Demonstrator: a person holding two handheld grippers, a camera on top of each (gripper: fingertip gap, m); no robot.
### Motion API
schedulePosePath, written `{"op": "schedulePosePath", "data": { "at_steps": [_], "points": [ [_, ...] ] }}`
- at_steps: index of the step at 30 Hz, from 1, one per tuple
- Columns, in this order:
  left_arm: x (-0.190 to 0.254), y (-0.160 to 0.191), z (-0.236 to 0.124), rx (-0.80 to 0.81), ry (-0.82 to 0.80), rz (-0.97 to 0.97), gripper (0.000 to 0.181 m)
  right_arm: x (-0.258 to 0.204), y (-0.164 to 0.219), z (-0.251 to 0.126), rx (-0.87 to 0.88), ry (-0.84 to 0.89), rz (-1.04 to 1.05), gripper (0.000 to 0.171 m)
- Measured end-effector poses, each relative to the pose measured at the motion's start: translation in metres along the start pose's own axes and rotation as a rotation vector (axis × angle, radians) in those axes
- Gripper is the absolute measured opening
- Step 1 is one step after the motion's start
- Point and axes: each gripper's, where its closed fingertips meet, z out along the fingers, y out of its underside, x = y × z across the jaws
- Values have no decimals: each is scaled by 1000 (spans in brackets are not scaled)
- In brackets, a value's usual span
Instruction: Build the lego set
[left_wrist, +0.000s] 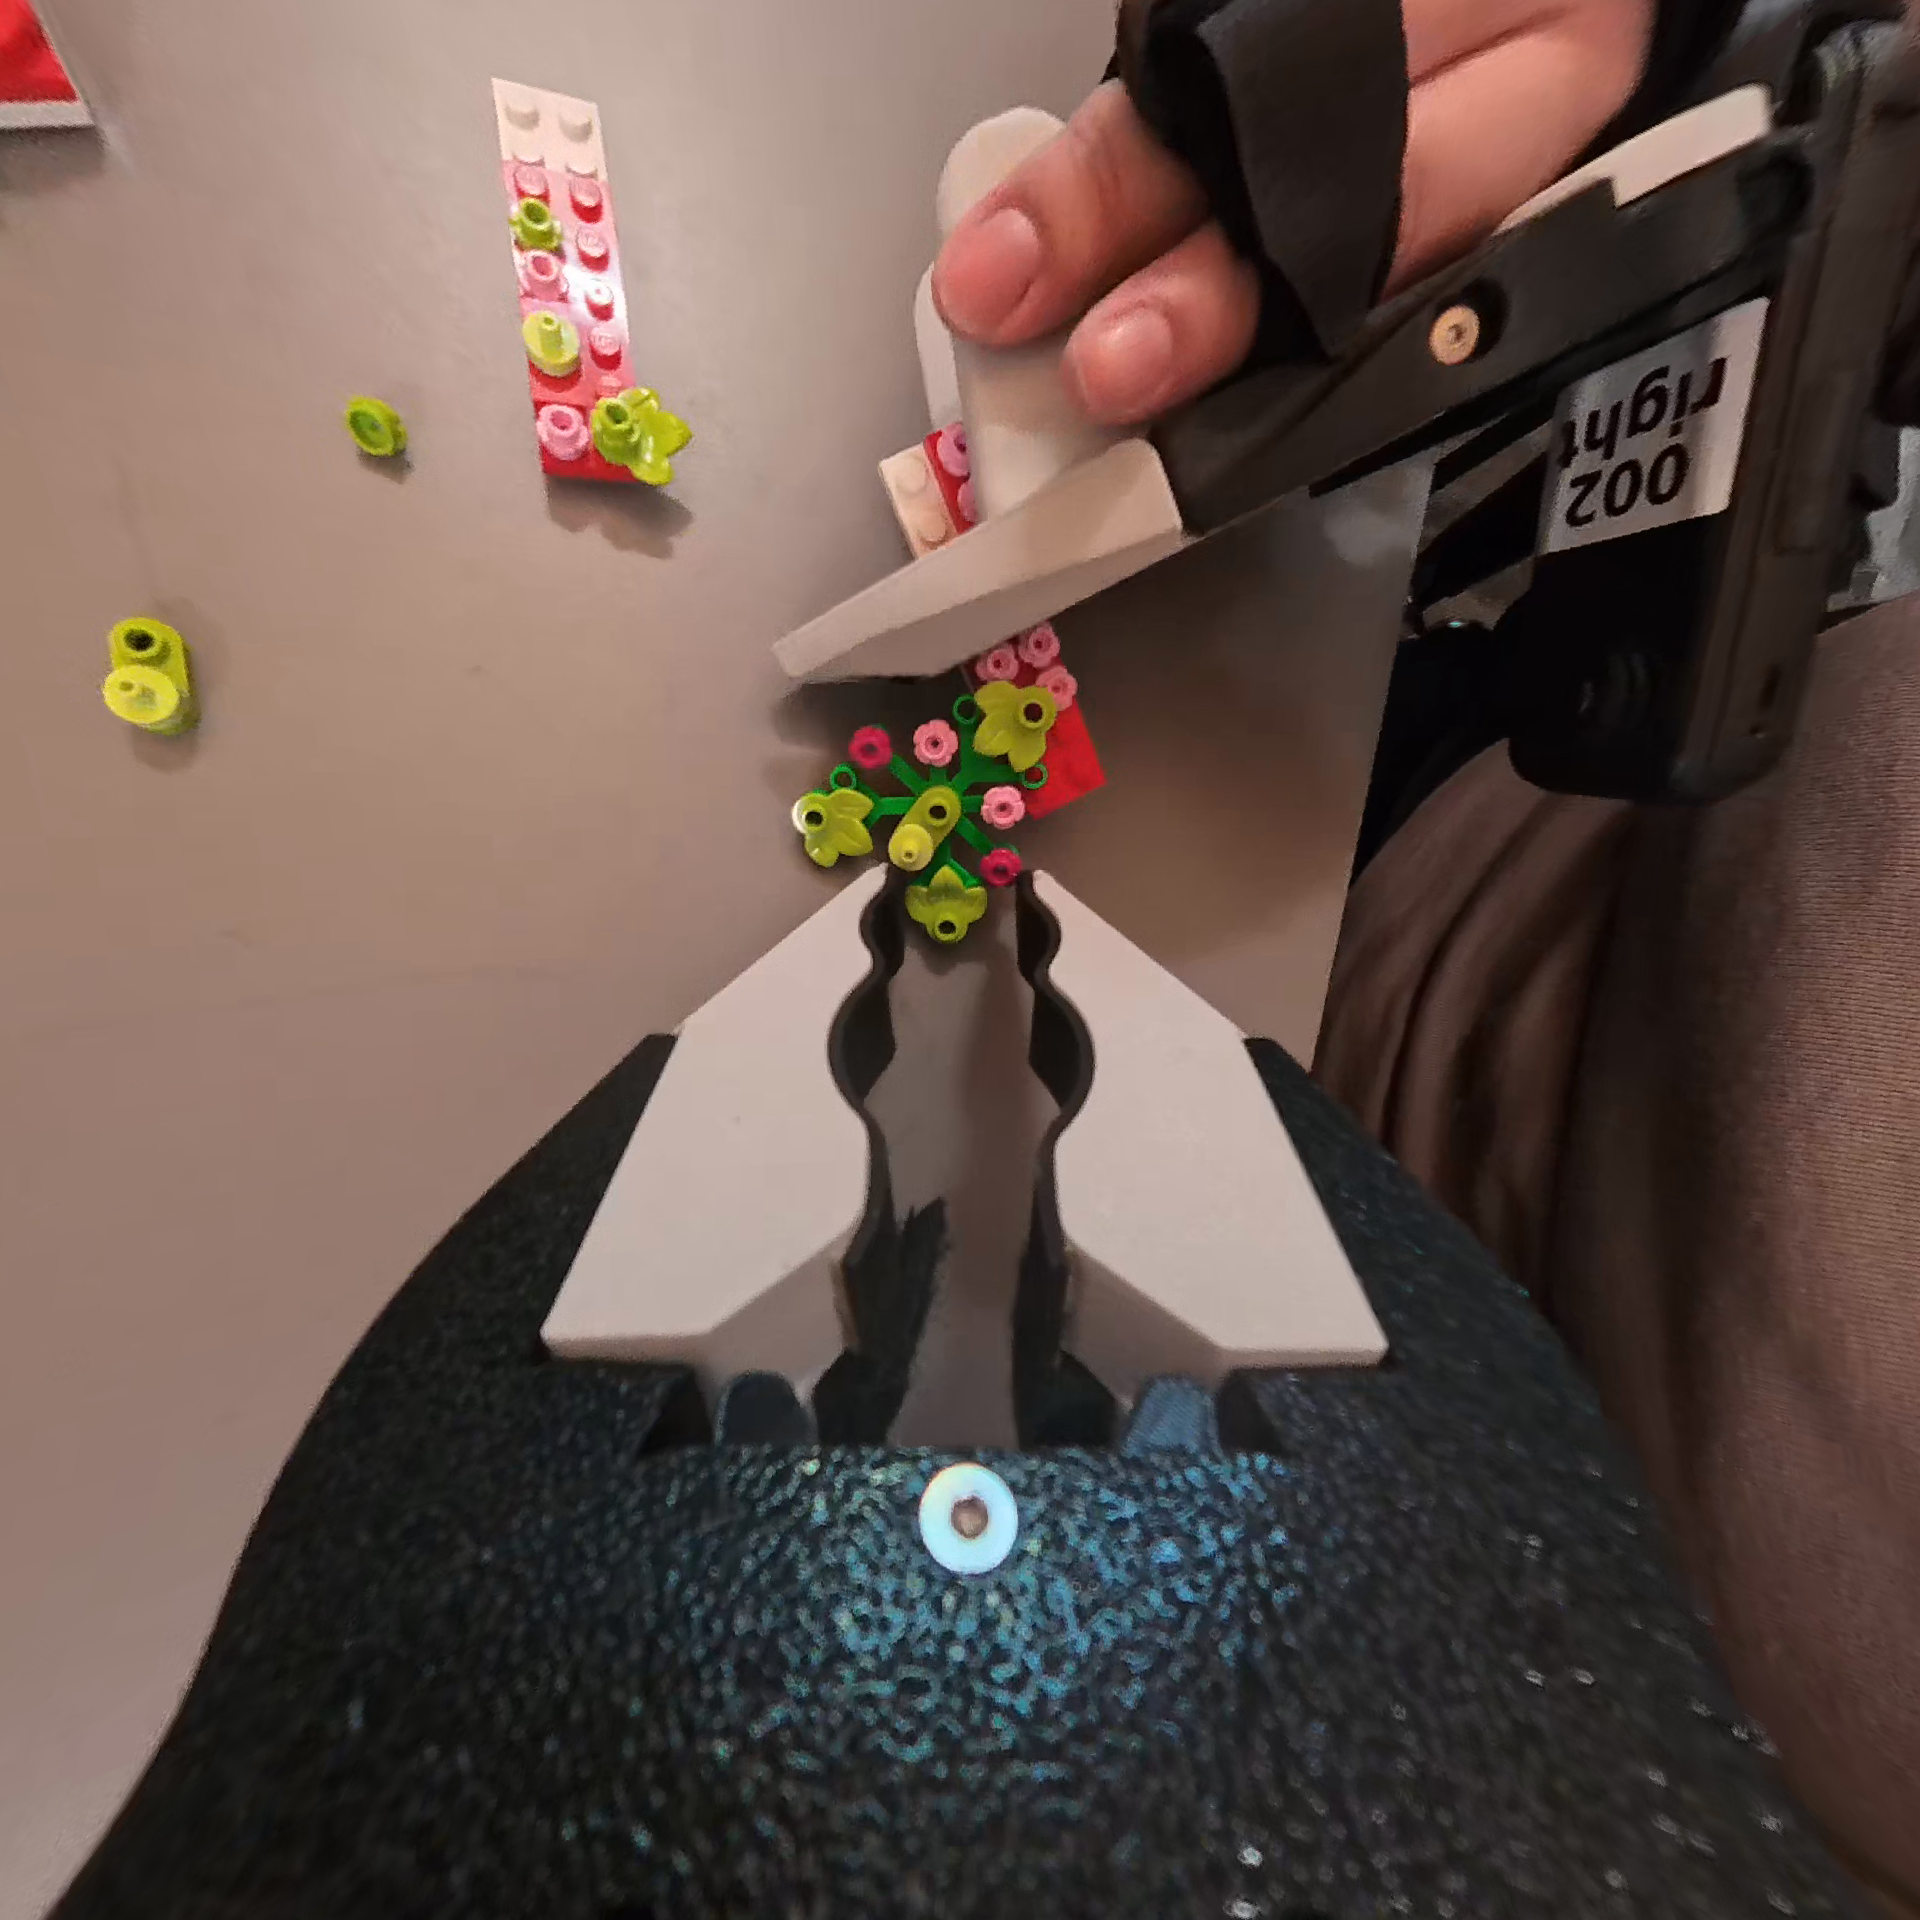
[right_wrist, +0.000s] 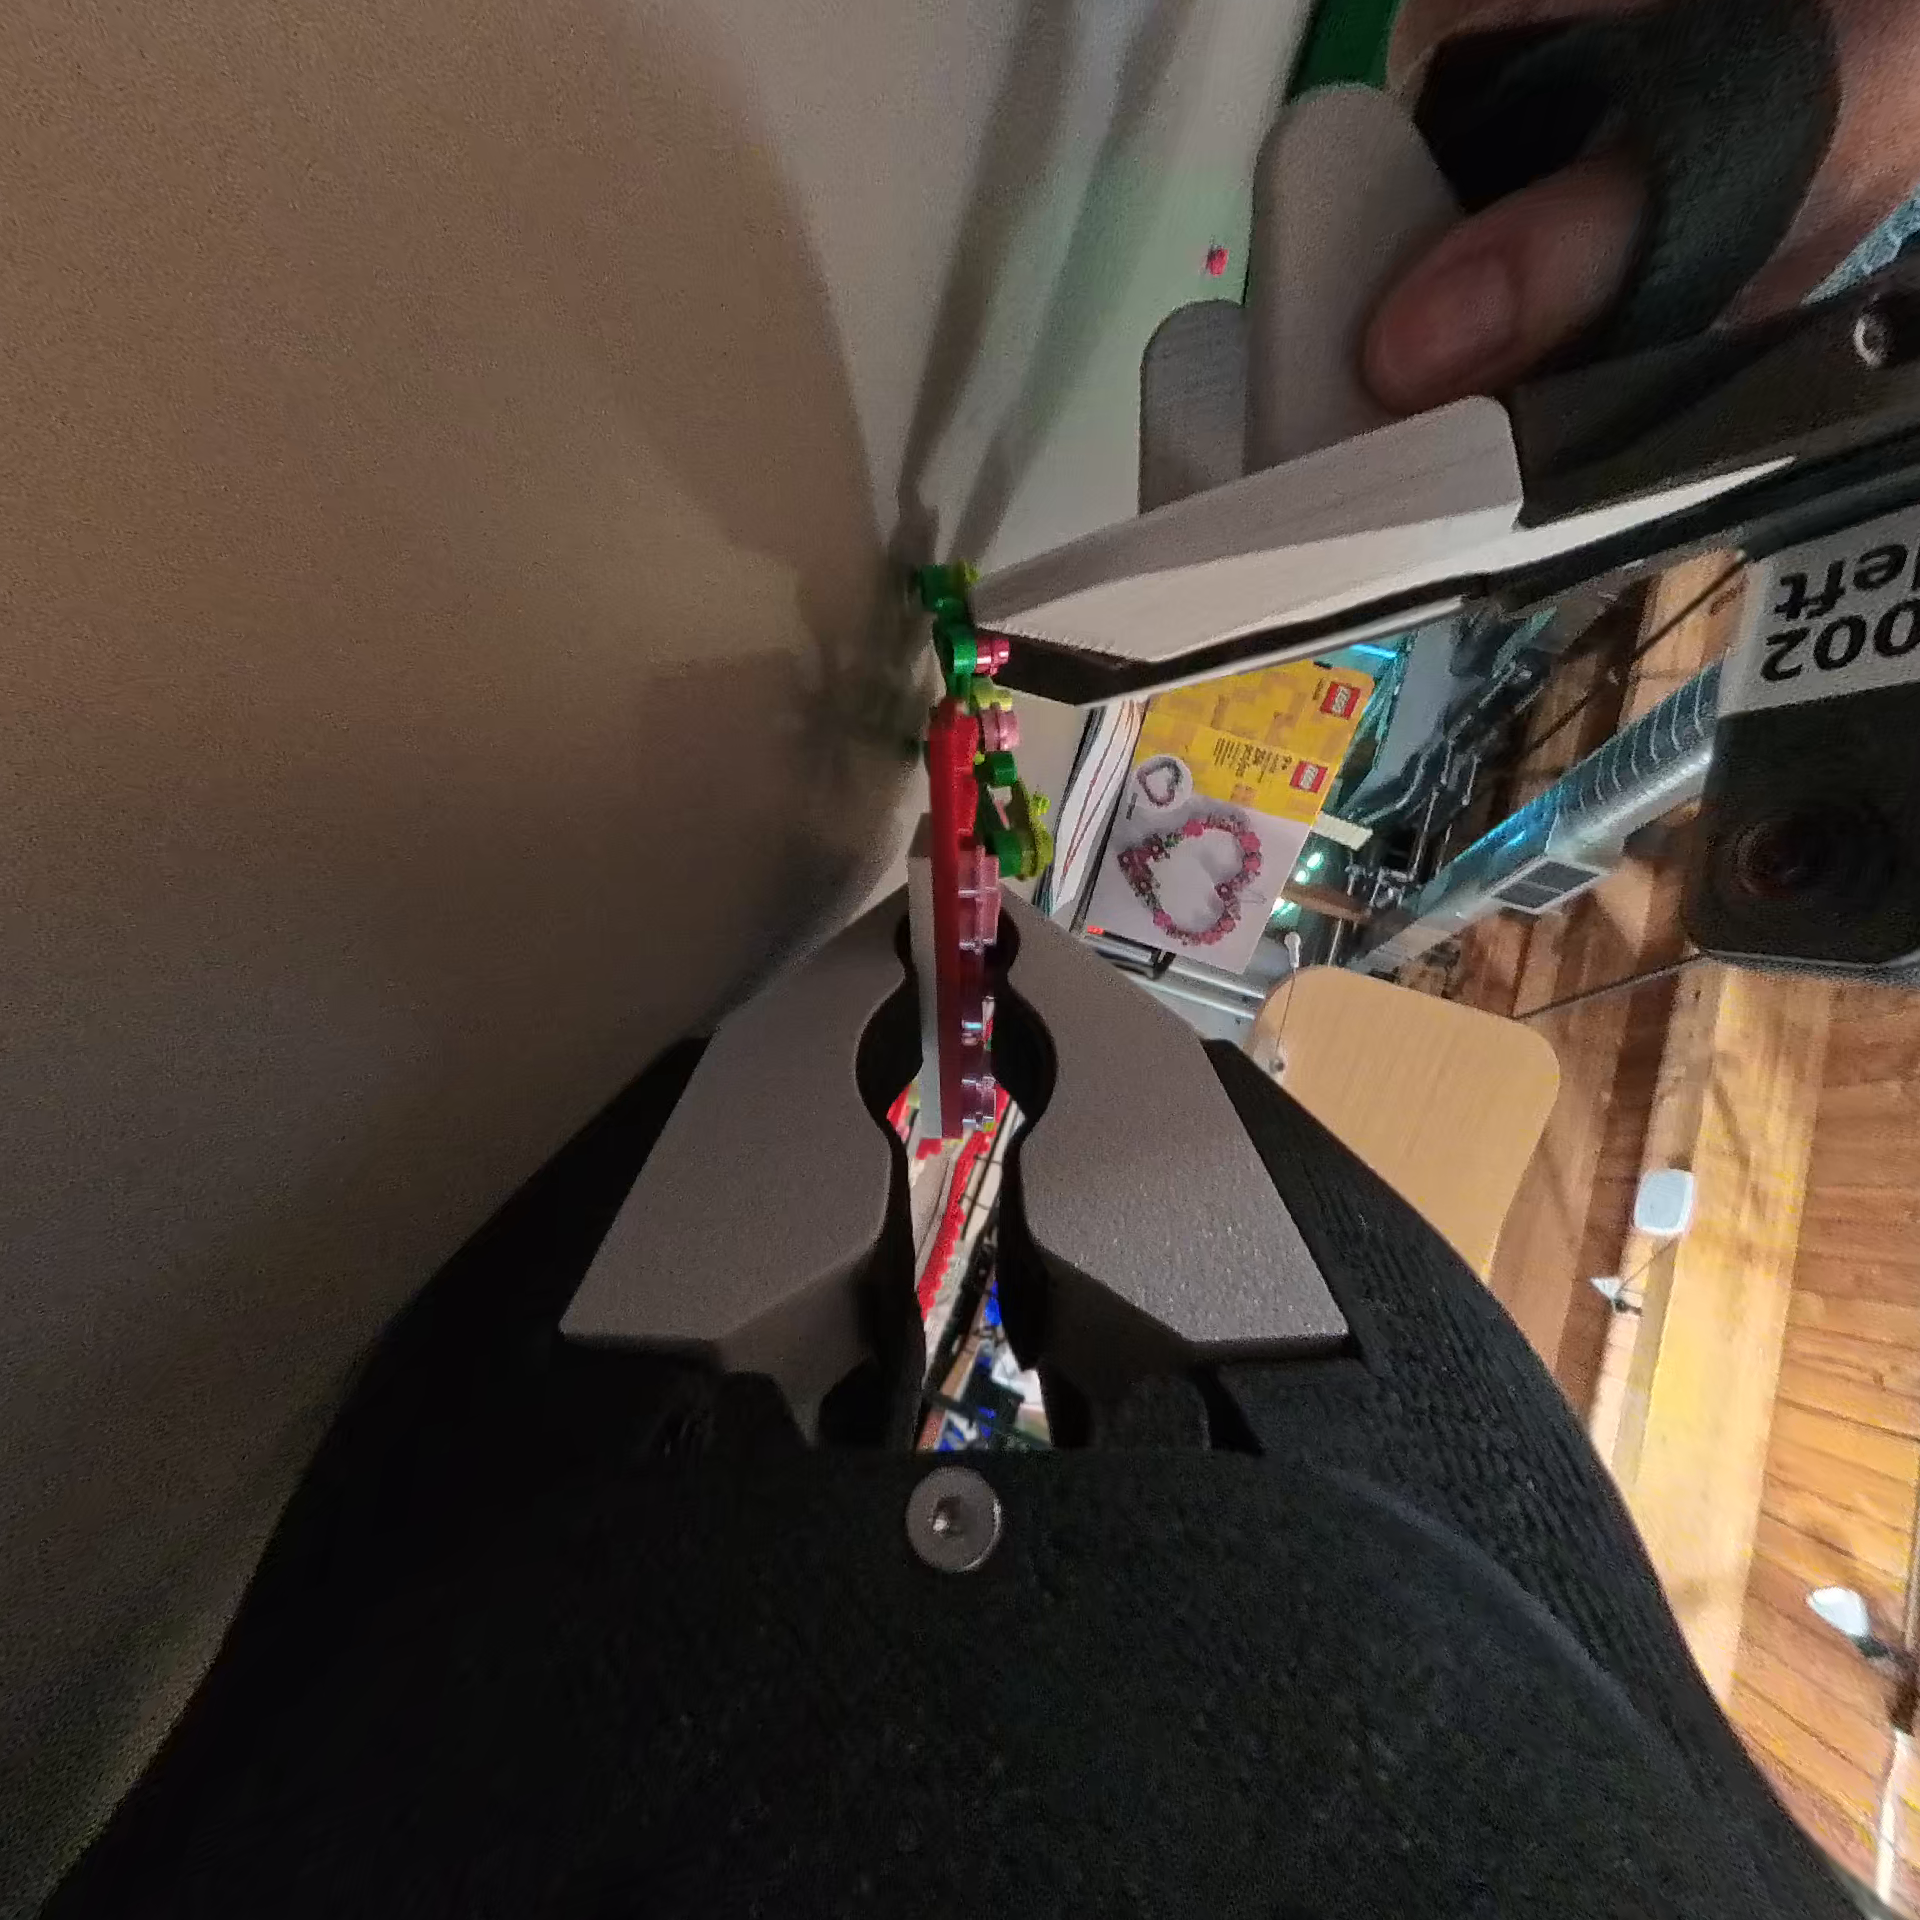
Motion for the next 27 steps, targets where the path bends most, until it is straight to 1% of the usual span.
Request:
{"op": "schedulePosePath", "data": {
  "at_steps": [1, 5, 10, 15, 27],
  "points": [
    [0, 0, 0, 0, 4, -9, 19, 0, -1, 1, 11, 0, -6, 5],
    [3, 3, -1, -14, 46, -39, 20, 0, -4, 2, 42, -7, -15, 5],
    [-1, 3, -2, -19, 22, -57, 20, -1, -5, 2, 53, -17, 1, 5],
    [0, 5, -3, -36, 32, -77, 20, -2, -7, 1, 60, -25, 7, 5],
    [1, 14, -6, -187, 49, -89, 21, -2, -14, 2, 71, -41, -36, 5]
  ]
}}
